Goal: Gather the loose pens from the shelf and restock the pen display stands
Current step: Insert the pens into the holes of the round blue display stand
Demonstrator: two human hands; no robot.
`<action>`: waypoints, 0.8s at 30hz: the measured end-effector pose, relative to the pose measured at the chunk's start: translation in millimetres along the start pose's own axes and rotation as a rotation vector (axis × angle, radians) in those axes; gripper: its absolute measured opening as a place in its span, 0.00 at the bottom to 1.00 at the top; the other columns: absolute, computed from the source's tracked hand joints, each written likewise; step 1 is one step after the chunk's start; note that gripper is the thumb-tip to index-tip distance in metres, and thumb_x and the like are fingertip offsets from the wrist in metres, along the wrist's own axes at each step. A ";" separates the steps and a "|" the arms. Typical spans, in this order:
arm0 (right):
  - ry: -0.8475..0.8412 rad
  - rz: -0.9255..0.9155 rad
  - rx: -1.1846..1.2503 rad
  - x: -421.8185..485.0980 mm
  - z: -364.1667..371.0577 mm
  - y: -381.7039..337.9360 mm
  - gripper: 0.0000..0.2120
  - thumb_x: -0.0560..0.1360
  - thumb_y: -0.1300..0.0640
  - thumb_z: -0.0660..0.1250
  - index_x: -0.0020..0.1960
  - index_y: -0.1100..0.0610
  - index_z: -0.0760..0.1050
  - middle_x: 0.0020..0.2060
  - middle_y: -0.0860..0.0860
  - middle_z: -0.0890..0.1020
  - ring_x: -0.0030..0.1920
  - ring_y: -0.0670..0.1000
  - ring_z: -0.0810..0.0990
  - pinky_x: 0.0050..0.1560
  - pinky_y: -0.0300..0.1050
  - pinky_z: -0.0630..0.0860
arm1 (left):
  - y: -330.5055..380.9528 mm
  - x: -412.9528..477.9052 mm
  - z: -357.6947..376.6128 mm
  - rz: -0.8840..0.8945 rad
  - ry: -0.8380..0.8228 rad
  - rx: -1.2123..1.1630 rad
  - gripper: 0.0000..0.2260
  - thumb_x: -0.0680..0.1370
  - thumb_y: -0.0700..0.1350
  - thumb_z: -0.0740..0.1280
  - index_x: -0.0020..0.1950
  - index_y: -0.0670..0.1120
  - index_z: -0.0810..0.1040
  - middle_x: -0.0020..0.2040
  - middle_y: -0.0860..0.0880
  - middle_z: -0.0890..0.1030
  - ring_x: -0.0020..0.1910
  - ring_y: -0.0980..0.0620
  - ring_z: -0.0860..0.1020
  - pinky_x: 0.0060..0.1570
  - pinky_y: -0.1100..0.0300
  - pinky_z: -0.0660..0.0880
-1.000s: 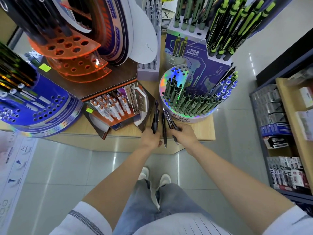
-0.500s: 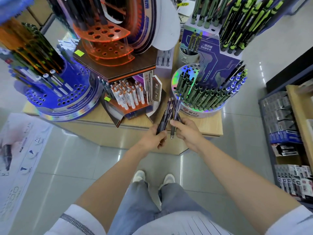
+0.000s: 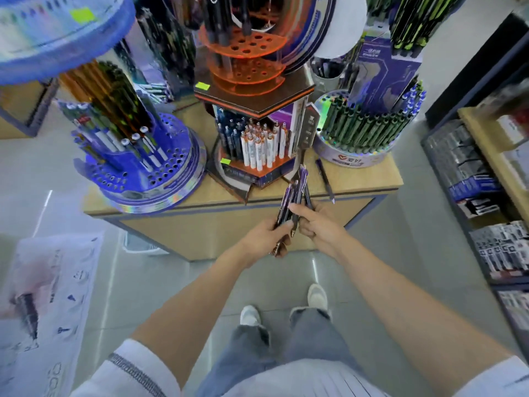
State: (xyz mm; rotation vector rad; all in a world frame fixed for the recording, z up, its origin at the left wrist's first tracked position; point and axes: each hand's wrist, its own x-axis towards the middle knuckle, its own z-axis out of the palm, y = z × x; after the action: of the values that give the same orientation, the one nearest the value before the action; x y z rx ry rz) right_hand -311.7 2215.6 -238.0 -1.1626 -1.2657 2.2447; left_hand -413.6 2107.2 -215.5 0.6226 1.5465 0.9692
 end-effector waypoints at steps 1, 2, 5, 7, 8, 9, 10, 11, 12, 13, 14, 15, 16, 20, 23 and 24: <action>0.012 -0.015 -0.004 -4.7 5.2 3.0 0.07 0.76 0.62 0.69 0.41 0.57 0.74 0.22 0.46 0.63 0.19 0.42 0.57 0.20 0.34 0.54 | -2.9 -3.8 -4.7 0.007 0.016 0.023 0.07 0.83 0.44 0.58 0.48 0.42 0.70 0.36 0.46 0.74 0.28 0.51 0.74 0.29 0.61 0.72; 0.035 -0.029 -0.021 -9.1 8.9 5.7 0.06 0.76 0.61 0.69 0.41 0.57 0.74 0.22 0.46 0.63 0.20 0.42 0.57 0.20 0.34 0.54 | -5.5 -7.0 -8.8 0.011 0.043 0.029 0.07 0.83 0.43 0.58 0.46 0.43 0.70 0.36 0.46 0.75 0.29 0.51 0.73 0.28 0.62 0.72; 0.116 -0.058 -0.083 -22.5 14.1 10.9 0.09 0.74 0.57 0.72 0.41 0.53 0.72 0.25 0.46 0.61 0.22 0.43 0.57 0.23 0.36 0.52 | -8.4 -16.6 -15.9 0.034 0.142 0.000 0.07 0.82 0.39 0.58 0.44 0.44 0.69 0.39 0.46 0.75 0.30 0.51 0.71 0.28 0.63 0.70; 0.122 -0.070 -0.091 -29.8 18.3 8.8 0.10 0.74 0.56 0.72 0.42 0.53 0.71 0.26 0.46 0.61 0.23 0.43 0.57 0.24 0.36 0.52 | -7.2 -21.8 -17.1 0.057 0.182 -0.017 0.05 0.82 0.40 0.59 0.46 0.44 0.70 0.39 0.46 0.75 0.32 0.51 0.71 0.30 0.61 0.69; 0.120 -0.071 -0.090 -32.8 21.1 6.3 0.10 0.74 0.57 0.72 0.42 0.53 0.71 0.26 0.46 0.61 0.23 0.43 0.57 0.24 0.36 0.52 | -7.1 -23.9 -17.2 0.071 0.189 -0.021 0.04 0.82 0.40 0.59 0.48 0.44 0.70 0.39 0.47 0.76 0.33 0.52 0.72 0.31 0.61 0.70; 0.118 -0.075 -0.088 -35.5 24.3 3.5 0.10 0.74 0.57 0.72 0.41 0.54 0.71 0.26 0.46 0.62 0.22 0.43 0.57 0.24 0.36 0.52 | -6.0 -26.3 -16.5 0.089 0.186 -0.017 0.03 0.82 0.41 0.59 0.49 0.43 0.70 0.38 0.48 0.76 0.34 0.52 0.72 0.32 0.61 0.71; 0.117 -0.083 -0.086 -38.6 27.6 0.5 0.09 0.74 0.58 0.72 0.40 0.54 0.72 0.27 0.47 0.63 0.22 0.43 0.58 0.23 0.36 0.52 | -4.6 -28.3 -15.2 0.110 0.178 -0.009 0.04 0.82 0.42 0.60 0.51 0.43 0.71 0.38 0.48 0.76 0.35 0.52 0.73 0.32 0.61 0.71; 0.118 -0.095 -0.087 -41.0 30.0 -1.8 0.08 0.74 0.59 0.72 0.40 0.54 0.73 0.28 0.48 0.64 0.21 0.42 0.58 0.23 0.36 0.53 | -3.0 -29.5 -13.4 0.130 0.168 0.004 0.05 0.82 0.43 0.60 0.54 0.42 0.72 0.38 0.49 0.77 0.37 0.52 0.74 0.33 0.61 0.72; 0.116 -0.104 -0.091 -43.7 31.4 -4.5 0.06 0.74 0.59 0.72 0.41 0.55 0.75 0.28 0.49 0.65 0.21 0.42 0.59 0.22 0.35 0.54 | -1.1 -31.2 -11.3 0.146 0.162 0.019 0.06 0.82 0.43 0.60 0.56 0.43 0.73 0.38 0.49 0.77 0.37 0.53 0.74 0.33 0.61 0.72; 0.111 -0.110 -0.099 -46.4 31.5 -6.9 0.05 0.74 0.59 0.72 0.42 0.55 0.76 0.29 0.49 0.66 0.21 0.42 0.59 0.21 0.34 0.54 | 0.6 -33.5 -8.5 0.161 0.161 0.029 0.07 0.82 0.43 0.60 0.57 0.43 0.73 0.39 0.50 0.78 0.37 0.54 0.74 0.33 0.62 0.71; 0.104 -0.115 -0.104 -49.7 32.0 -9.4 0.05 0.74 0.60 0.72 0.42 0.55 0.76 0.29 0.50 0.67 0.20 0.42 0.59 0.21 0.34 0.55 | 2.0 -35.9 -6.1 0.177 0.160 0.033 0.07 0.82 0.43 0.60 0.57 0.42 0.73 0.39 0.50 0.78 0.37 0.54 0.74 0.32 0.62 0.70; 0.097 -0.119 -0.107 -52.8 32.1 -11.8 0.05 0.74 0.60 0.71 0.42 0.55 0.76 0.29 0.49 0.68 0.20 0.42 0.59 0.21 0.34 0.55 | 4.0 -38.9 -4.4 0.193 0.160 0.032 0.07 0.82 0.43 0.60 0.56 0.42 0.73 0.39 0.50 0.78 0.37 0.54 0.74 0.32 0.63 0.70; 0.092 -0.124 -0.111 -56.4 32.5 -14.6 0.06 0.74 0.60 0.71 0.42 0.55 0.75 0.28 0.48 0.68 0.20 0.42 0.60 0.21 0.34 0.56 | 5.5 -42.1 -3.2 0.208 0.159 0.027 0.07 0.82 0.43 0.60 0.57 0.42 0.73 0.39 0.50 0.78 0.37 0.54 0.74 0.31 0.63 0.69; 0.028 -0.193 -0.129 -69.1 36.9 -24.4 0.09 0.75 0.62 0.69 0.39 0.56 0.72 0.22 0.45 0.71 0.19 0.42 0.61 0.22 0.34 0.55 | 13.0 -56.0 -1.3 0.260 0.136 -0.024 0.05 0.82 0.42 0.61 0.56 0.44 0.73 0.41 0.50 0.79 0.38 0.53 0.77 0.30 0.63 0.68; 0.001 -0.247 -0.117 -73.9 43.7 -31.3 0.10 0.77 0.56 0.68 0.38 0.56 0.72 0.25 0.47 0.71 0.21 0.44 0.58 0.26 0.41 0.50 | 25.2 -67.6 -7.1 0.333 0.155 0.005 0.03 0.82 0.40 0.60 0.50 0.47 0.72 0.39 0.49 0.77 0.35 0.53 0.76 0.31 0.63 0.67; 0.003 -0.267 -0.106 -74.8 47.1 -36.2 0.11 0.79 0.54 0.66 0.39 0.56 0.73 0.27 0.48 0.71 0.22 0.45 0.58 0.28 0.44 0.50 | 31.1 -70.8 -12.0 0.363 0.159 0.016 0.03 0.82 0.40 0.60 0.49 0.47 0.71 0.39 0.49 0.77 0.34 0.55 0.77 0.31 0.63 0.67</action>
State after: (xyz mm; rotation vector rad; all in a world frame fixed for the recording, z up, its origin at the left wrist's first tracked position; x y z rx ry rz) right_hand -305.9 2164.0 -157.8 -0.9662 -1.4589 2.0030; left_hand -414.2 2062.4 -151.4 0.8747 1.6122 1.3056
